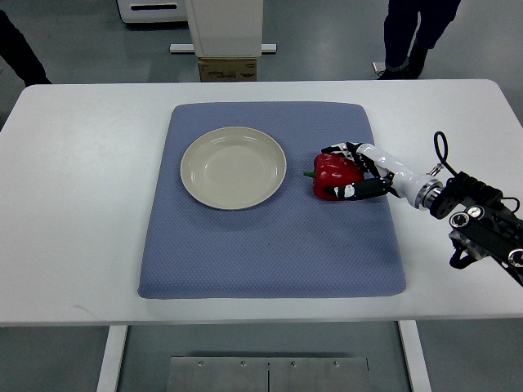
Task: Place red pepper on plate with right hand
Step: 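Close the right hand fingers around the red pepper, then lift the pepper and carry it over the cream plate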
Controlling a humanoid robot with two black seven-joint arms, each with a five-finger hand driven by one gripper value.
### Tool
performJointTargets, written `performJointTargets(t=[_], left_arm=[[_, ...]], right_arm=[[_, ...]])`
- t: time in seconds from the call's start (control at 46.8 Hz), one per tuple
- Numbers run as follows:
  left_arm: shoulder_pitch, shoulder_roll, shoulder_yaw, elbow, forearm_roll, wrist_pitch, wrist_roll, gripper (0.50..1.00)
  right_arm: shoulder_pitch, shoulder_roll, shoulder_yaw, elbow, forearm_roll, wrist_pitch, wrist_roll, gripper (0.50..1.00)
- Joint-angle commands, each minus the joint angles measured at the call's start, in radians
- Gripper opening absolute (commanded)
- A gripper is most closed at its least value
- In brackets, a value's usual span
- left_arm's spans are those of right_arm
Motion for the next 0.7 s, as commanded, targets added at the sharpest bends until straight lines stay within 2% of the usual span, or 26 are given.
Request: performJointTargets(t=[0.0,0.128,0.256,0.47,0.683], left_arm=[[0.0,0.0,0.0,0.0,0.0,0.0,0.0,1.0],[0.0,0.0,0.0,0.0,0.0,-0.001,0.0,1.0],[0.0,0.0,0.0,0.0,0.0,0.0,0.0,1.0],[0.0,0.0,0.0,0.0,0.0,0.0,0.0,1.0],[0.0,0.0,0.0,0.0,0.0,-0.001,0.0,1.0]], right_arm=[[0.001,0.002,0.005,0.0,0.002,0.0,0.0,0.5],[0.011,0.006,0.036,-0.002,0.012,-0.008,-0.004,0.5],[0.015,0.026,0.082,-0.005,0.015,-0.049,-0.011,0.5],[0.047,0.052,0.088,-0.005,0.015,-0.054,-0.046,0.5],[0.093,0.123,0.079,-0.006,0.015,-0.054,-0.098,0.5]])
